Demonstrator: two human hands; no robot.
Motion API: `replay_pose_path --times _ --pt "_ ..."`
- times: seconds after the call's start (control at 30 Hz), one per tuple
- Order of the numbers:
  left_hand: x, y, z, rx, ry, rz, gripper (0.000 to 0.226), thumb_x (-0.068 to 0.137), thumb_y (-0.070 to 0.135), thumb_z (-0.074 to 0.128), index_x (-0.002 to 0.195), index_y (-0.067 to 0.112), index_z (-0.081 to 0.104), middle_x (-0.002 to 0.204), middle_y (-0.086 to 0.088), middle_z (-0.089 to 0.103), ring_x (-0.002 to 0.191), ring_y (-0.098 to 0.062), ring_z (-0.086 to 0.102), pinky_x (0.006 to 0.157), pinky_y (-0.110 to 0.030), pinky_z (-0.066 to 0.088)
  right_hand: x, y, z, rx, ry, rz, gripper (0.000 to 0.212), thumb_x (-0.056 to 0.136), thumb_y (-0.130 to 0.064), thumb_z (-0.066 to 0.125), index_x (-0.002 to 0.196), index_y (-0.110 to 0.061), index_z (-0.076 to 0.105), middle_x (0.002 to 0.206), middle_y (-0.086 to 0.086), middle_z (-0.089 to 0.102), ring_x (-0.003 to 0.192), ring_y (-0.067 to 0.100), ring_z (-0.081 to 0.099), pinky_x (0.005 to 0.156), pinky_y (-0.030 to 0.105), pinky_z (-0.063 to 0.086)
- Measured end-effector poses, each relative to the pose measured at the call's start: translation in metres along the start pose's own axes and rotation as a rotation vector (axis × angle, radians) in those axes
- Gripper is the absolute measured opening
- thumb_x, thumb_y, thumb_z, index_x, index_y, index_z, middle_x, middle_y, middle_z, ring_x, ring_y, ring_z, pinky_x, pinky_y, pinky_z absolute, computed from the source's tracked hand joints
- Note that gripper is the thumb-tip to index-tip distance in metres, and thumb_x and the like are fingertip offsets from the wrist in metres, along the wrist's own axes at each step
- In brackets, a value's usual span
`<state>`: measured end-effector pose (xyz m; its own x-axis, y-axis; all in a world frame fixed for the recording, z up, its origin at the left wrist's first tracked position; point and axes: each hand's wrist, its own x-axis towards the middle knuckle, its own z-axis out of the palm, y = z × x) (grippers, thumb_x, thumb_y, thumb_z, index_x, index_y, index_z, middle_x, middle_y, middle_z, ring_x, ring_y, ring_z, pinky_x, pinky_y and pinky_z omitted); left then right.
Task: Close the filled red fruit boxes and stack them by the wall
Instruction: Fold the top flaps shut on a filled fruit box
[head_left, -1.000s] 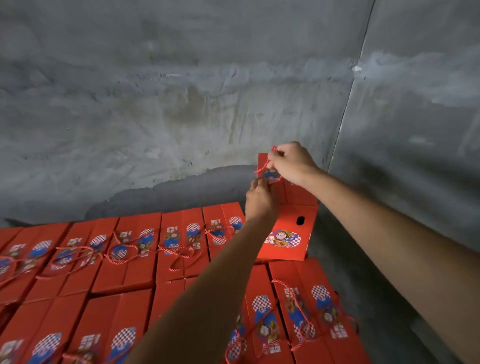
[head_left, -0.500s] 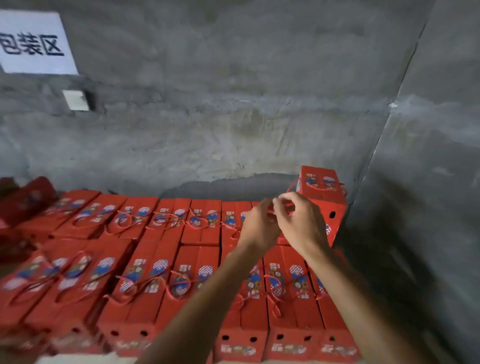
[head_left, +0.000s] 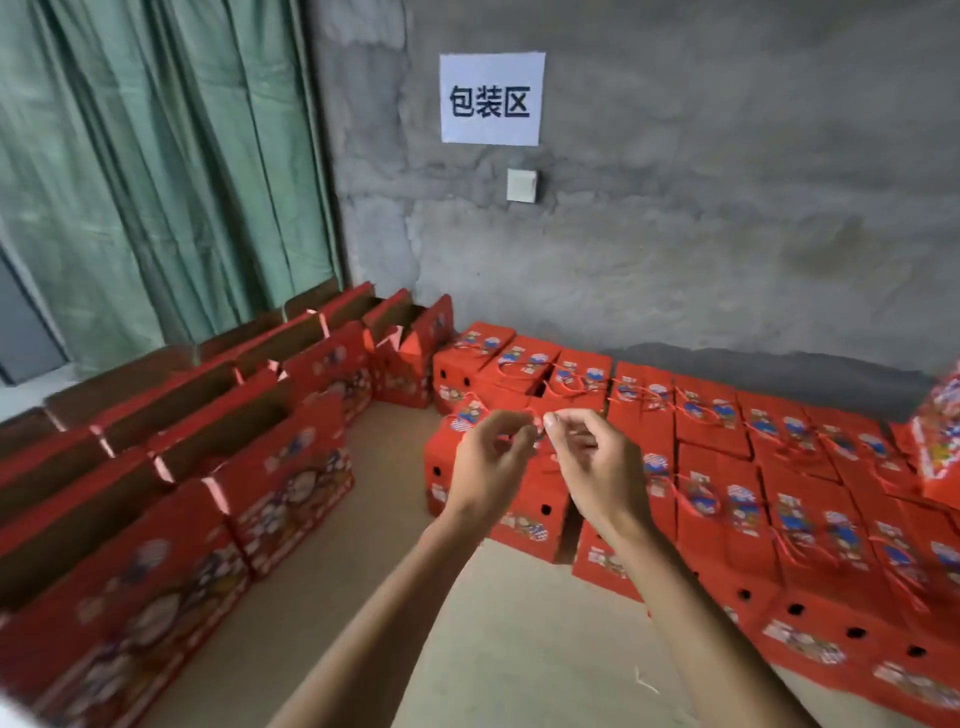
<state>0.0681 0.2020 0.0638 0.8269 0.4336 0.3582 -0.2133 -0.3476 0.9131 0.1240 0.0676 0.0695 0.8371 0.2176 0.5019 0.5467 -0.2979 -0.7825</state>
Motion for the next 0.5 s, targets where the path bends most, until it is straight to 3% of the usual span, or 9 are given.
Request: replay_pose_path --times 0.23,0.37,0.5 --pt "-0.002 -0.07 -0.203 0.074 0.126 -0.138 0.012 0.098 0.02 0.065 0.102 0.012 0.073 0.09 0.0 0.076 0.083 -0.019 0.074 0.08 -0.047 0.06 -0.034 -0.075 0.194 0.144 -0.094 0.061 0.033 0.092 -0.059 0.063 0.097 -0.028 0.072 0.088 -0.018 0.075 0.082 0.002 0.071 0.081 0.041 0.06" --pt "0.022 -0.098 -0.253 0.097 0.111 -0.164 0.011 0.098 0.02 0.064 0.103 0.014 0.072 0.086 0.003 0.075 0.079 -0.014 0.074 0.078 -0.045 0.061 -0.027 -0.091 0.254 0.156 -0.119 0.099 0.038 0.089 -0.061 0.061 0.098 -0.026 0.073 0.088 -0.012 0.076 0.084 0.006 0.074 0.081 0.043 0.06" --pt "0.067 -0.121 -0.267 0.105 0.046 -0.132 0.01 0.099 0.02 0.063 0.104 0.015 0.071 0.087 0.004 0.074 0.079 -0.012 0.073 0.078 -0.041 0.061 0.001 -0.082 0.291 0.13 -0.099 0.143 0.025 0.095 -0.049 0.067 0.099 -0.025 0.073 0.088 -0.009 0.075 0.082 0.01 0.074 0.08 0.042 0.061"
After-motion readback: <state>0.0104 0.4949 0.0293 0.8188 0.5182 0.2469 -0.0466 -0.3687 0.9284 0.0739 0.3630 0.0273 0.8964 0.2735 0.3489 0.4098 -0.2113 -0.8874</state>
